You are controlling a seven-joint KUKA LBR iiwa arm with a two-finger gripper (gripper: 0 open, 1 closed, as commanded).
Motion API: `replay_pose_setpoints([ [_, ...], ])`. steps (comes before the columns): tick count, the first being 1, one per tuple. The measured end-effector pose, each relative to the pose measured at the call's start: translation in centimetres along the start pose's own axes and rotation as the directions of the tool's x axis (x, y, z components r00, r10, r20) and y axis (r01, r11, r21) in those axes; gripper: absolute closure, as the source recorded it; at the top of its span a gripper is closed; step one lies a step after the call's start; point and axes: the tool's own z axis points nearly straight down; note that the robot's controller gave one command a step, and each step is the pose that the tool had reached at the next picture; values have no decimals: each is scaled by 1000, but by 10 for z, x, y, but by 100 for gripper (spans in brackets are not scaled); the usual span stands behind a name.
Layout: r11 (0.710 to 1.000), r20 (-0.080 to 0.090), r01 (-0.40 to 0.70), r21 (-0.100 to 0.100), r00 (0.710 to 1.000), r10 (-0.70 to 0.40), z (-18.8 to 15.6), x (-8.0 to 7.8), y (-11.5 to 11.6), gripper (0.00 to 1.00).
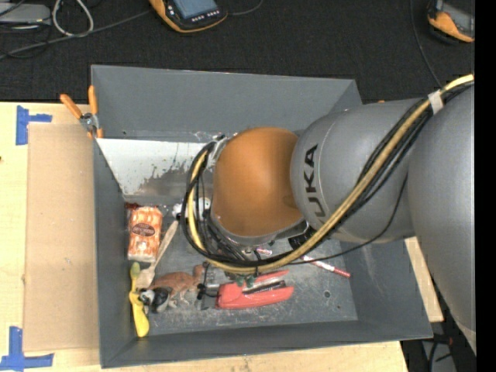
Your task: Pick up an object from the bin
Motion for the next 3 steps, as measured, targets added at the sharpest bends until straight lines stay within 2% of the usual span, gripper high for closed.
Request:
replay_pose_setpoints([
  [1,1000,7,-4,-1,1000,5,-4,-2,-1,0],
  [2,998,11,-60,-4,998,60,38,-10,-32,0],
  [3,1000,6,16,-3,1000,-16,60,-10,-53,0],
])
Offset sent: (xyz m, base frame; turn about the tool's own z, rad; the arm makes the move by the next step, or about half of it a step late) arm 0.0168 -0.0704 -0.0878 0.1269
